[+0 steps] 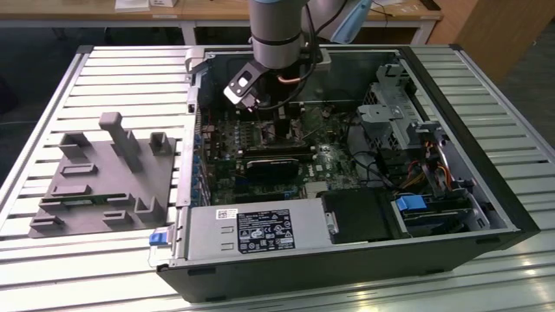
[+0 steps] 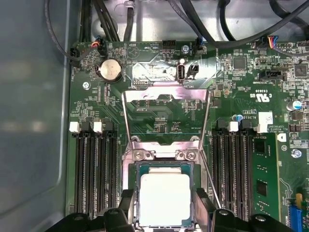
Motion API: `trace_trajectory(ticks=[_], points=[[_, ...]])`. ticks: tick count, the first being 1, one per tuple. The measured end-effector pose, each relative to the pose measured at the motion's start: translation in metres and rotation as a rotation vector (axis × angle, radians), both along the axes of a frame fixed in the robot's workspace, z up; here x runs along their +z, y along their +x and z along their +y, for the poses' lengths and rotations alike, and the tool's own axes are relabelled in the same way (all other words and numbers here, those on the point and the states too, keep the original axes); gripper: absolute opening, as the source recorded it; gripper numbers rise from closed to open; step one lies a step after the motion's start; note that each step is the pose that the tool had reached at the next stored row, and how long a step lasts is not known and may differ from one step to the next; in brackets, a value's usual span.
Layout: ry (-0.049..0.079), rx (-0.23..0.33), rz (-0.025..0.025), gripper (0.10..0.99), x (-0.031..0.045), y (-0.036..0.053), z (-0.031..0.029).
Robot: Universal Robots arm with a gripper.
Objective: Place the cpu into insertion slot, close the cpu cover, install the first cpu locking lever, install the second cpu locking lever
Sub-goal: 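Place the cpu into insertion slot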
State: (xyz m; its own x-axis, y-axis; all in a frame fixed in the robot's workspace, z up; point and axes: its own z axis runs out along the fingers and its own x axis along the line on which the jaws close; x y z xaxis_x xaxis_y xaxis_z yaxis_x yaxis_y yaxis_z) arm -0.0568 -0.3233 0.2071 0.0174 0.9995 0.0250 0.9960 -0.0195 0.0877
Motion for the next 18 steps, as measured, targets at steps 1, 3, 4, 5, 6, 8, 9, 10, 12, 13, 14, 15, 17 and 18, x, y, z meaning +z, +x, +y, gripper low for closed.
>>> trace_trajectory(ticks=[1, 3, 4, 5, 6, 8, 9, 10, 12, 13, 14, 15, 17, 18], points=[[0.000, 0.000, -0.0001, 0.612, 0.0003, 0.0000, 0.0000], [0.000, 0.000, -0.0008, 0.612, 0.0004, -0.0002, 0.0000], [0.000, 0.000, -0.0011, 0.612, 0.0006, -0.0004, 0.0000], [0.000, 0.000, -0.0014, 0.612, 0.0007, -0.0006, 0.0000], [0.000, 0.000, -0.0017, 0.612, 0.0008, -0.0007, 0.0000], [0.000, 0.000, -0.0019, 0.612, 0.0014, -0.0008, 0.0000], [0.000, 0.000, -0.0022, 0.612, 0.0015, -0.0009, 0.0000], [0.000, 0.000, -0.0023, 0.612, 0.0015, -0.0009, 0.0000], [0.000, 0.000, -0.0023, 0.612, 0.0016, -0.0009, 0.0000], [0.000, 0.000, -0.0022, 0.612, 0.0017, -0.0009, 0.0000], [0.000, 0.000, -0.0022, 0.612, 0.0017, -0.0009, 0.0000], [0.000, 0.000, -0.0019, 0.612, 0.0022, -0.0009, -0.0001], [0.000, 0.000, -0.0022, 0.612, 0.0036, -0.0009, 0.0000], [0.000, 0.000, -0.0021, 0.612, 0.0041, -0.0009, 0.0000]])
